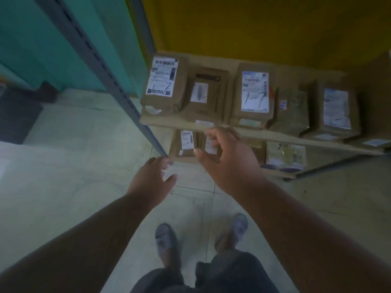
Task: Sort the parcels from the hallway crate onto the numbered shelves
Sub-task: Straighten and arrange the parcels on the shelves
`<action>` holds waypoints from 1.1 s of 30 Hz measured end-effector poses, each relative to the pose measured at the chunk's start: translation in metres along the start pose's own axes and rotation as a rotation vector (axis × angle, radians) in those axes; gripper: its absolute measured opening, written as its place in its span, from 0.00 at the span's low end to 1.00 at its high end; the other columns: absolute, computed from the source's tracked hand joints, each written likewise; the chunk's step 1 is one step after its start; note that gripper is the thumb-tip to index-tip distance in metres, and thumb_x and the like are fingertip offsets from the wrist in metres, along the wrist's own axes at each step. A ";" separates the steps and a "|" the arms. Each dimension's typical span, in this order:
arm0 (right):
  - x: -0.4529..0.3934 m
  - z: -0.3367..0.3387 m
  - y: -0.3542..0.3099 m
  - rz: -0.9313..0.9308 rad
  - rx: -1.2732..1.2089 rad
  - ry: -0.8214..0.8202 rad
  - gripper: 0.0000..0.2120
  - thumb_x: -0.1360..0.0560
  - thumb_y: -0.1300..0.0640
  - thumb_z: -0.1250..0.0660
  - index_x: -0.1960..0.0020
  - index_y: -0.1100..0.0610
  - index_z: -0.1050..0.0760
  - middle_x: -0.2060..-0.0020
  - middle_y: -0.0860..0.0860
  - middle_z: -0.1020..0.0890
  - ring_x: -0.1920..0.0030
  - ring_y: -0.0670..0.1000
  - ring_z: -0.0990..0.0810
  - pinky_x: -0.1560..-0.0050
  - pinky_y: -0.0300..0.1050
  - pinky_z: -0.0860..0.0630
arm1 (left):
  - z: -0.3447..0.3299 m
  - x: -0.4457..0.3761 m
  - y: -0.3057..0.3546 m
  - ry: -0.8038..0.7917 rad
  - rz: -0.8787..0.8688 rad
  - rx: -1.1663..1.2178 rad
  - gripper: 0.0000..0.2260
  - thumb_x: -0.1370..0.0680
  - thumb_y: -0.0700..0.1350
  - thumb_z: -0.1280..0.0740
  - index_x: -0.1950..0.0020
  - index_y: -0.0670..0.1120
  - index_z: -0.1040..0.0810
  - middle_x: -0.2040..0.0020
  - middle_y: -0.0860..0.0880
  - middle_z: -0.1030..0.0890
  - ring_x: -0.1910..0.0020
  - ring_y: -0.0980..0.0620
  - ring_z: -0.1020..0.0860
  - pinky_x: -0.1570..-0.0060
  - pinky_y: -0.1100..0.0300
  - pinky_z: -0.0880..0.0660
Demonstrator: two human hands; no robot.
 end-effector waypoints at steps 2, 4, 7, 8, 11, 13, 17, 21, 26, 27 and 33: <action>-0.012 -0.046 0.014 -0.016 0.011 -0.060 0.21 0.25 0.45 0.31 0.34 0.52 0.25 0.41 0.47 0.22 0.43 0.45 0.23 0.53 0.33 0.32 | -0.024 -0.018 -0.035 -0.015 0.062 0.041 0.19 0.24 0.50 0.29 0.34 0.51 0.25 0.46 0.54 0.24 0.55 0.58 0.25 0.55 0.62 0.30; -0.024 -0.096 0.039 -0.021 0.029 -0.114 0.21 0.25 0.44 0.31 0.35 0.51 0.25 0.41 0.46 0.21 0.44 0.45 0.22 0.53 0.33 0.32 | -0.063 -0.038 -0.068 -0.032 0.108 0.069 0.19 0.24 0.50 0.29 0.33 0.51 0.25 0.45 0.53 0.22 0.55 0.58 0.24 0.55 0.62 0.30; -0.043 -0.178 0.087 -0.015 0.071 -0.203 0.21 0.25 0.45 0.31 0.35 0.50 0.25 0.41 0.46 0.21 0.43 0.45 0.23 0.49 0.36 0.30 | -0.132 -0.074 -0.117 -0.049 0.192 0.131 0.20 0.23 0.52 0.30 0.33 0.52 0.26 0.43 0.54 0.22 0.52 0.58 0.23 0.55 0.61 0.28; -0.050 -0.204 0.104 -0.015 0.083 -0.226 0.20 0.25 0.45 0.31 0.35 0.50 0.25 0.41 0.46 0.21 0.42 0.45 0.23 0.47 0.36 0.30 | -0.156 -0.089 -0.132 -0.052 0.218 0.150 0.20 0.23 0.53 0.30 0.33 0.53 0.27 0.43 0.54 0.22 0.51 0.58 0.23 0.55 0.61 0.28; -0.078 -0.276 0.160 -0.002 0.130 -0.270 0.19 0.24 0.46 0.31 0.36 0.51 0.25 0.43 0.46 0.21 0.44 0.44 0.24 0.48 0.37 0.30 | -0.221 -0.133 -0.179 -0.050 0.279 0.211 0.20 0.23 0.53 0.31 0.32 0.53 0.28 0.41 0.54 0.23 0.50 0.57 0.23 0.54 0.60 0.28; -0.100 -0.316 0.197 0.011 0.163 -0.285 0.18 0.24 0.46 0.30 0.37 0.51 0.25 0.43 0.46 0.21 0.44 0.44 0.23 0.47 0.39 0.27 | -0.257 -0.159 -0.206 -0.041 0.286 0.232 0.21 0.23 0.53 0.32 0.31 0.53 0.28 0.41 0.54 0.23 0.50 0.58 0.22 0.53 0.60 0.26; -0.155 -0.368 0.259 0.022 0.268 -0.269 0.18 0.25 0.45 0.29 0.37 0.50 0.25 0.42 0.46 0.21 0.42 0.46 0.23 0.48 0.42 0.25 | -0.311 -0.207 -0.240 -0.018 0.328 0.328 0.21 0.22 0.54 0.32 0.31 0.54 0.29 0.42 0.55 0.23 0.51 0.58 0.22 0.52 0.53 0.19; -0.215 -0.411 0.311 0.007 0.337 -0.297 0.19 0.26 0.44 0.29 0.38 0.47 0.26 0.42 0.44 0.22 0.43 0.46 0.23 0.51 0.42 0.30 | -0.352 -0.243 -0.249 0.021 0.375 0.454 0.19 0.22 0.53 0.31 0.32 0.53 0.28 0.42 0.56 0.22 0.50 0.57 0.22 0.51 0.60 0.25; -0.283 -0.457 0.357 0.080 0.402 -0.297 0.26 0.29 0.45 0.25 0.35 0.51 0.26 0.40 0.49 0.25 0.43 0.50 0.25 0.47 0.44 0.30 | -0.388 -0.272 -0.246 0.087 0.448 0.662 0.18 0.22 0.49 0.31 0.33 0.51 0.28 0.45 0.56 0.23 0.50 0.56 0.24 0.49 0.59 0.26; -0.297 -0.463 0.361 0.100 0.445 -0.296 0.27 0.30 0.44 0.25 0.34 0.52 0.27 0.40 0.50 0.26 0.42 0.51 0.25 0.47 0.45 0.30 | -0.394 -0.275 -0.248 0.108 0.475 0.683 0.18 0.22 0.49 0.31 0.33 0.51 0.28 0.46 0.57 0.24 0.51 0.56 0.26 0.49 0.60 0.29; -0.351 -0.484 0.380 0.174 0.551 -0.338 0.31 0.32 0.45 0.23 0.34 0.56 0.28 0.37 0.53 0.25 0.40 0.54 0.25 0.49 0.45 0.31 | -0.415 -0.288 -0.253 0.150 0.515 0.776 0.11 0.23 0.47 0.33 0.44 0.58 0.30 0.54 0.61 0.24 0.59 0.58 0.25 0.63 0.62 0.32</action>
Point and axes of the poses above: each hand's wrist, its own x-axis away from the middle knuckle, its own z-axis out of the back of the hand, y = z × x, the point moved 7 cm from there along -x, towards the middle knuckle
